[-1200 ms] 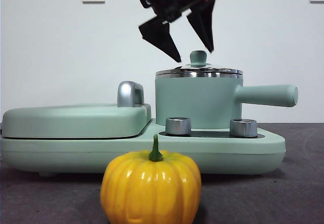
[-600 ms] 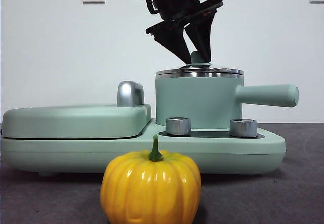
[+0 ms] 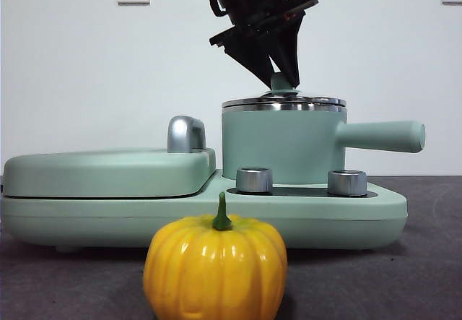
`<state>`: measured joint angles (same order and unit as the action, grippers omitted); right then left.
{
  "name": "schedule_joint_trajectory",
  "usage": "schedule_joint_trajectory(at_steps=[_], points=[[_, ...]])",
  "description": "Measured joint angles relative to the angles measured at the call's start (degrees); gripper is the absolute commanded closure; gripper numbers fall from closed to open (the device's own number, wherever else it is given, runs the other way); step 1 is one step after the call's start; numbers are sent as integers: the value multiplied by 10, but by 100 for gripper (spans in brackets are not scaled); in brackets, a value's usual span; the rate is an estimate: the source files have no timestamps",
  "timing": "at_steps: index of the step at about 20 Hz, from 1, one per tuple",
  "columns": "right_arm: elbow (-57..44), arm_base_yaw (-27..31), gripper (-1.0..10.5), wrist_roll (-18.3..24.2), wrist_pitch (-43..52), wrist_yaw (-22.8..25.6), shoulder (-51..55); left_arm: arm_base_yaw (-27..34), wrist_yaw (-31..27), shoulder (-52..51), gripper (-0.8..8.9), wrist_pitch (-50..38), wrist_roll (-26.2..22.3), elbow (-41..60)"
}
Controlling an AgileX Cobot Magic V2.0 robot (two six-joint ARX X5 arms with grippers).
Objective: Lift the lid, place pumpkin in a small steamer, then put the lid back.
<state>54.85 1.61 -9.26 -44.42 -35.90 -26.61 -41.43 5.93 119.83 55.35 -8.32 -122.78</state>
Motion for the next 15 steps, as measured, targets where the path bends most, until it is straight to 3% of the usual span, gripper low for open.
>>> schedule_joint_trajectory(at_steps=[8, 12, 15], points=[[62, -35, 401, 27, -103, 0, -109, 16, 0, -40, 765, 32, 1, -57], [106, -119, 402, 35, -110, 5, -192, 54, -1, -81, 765, 66, 1, -57], [107, -208, 402, 21, -111, 46, -253, 90, -1, -105, 765, 81, 1, -57]])
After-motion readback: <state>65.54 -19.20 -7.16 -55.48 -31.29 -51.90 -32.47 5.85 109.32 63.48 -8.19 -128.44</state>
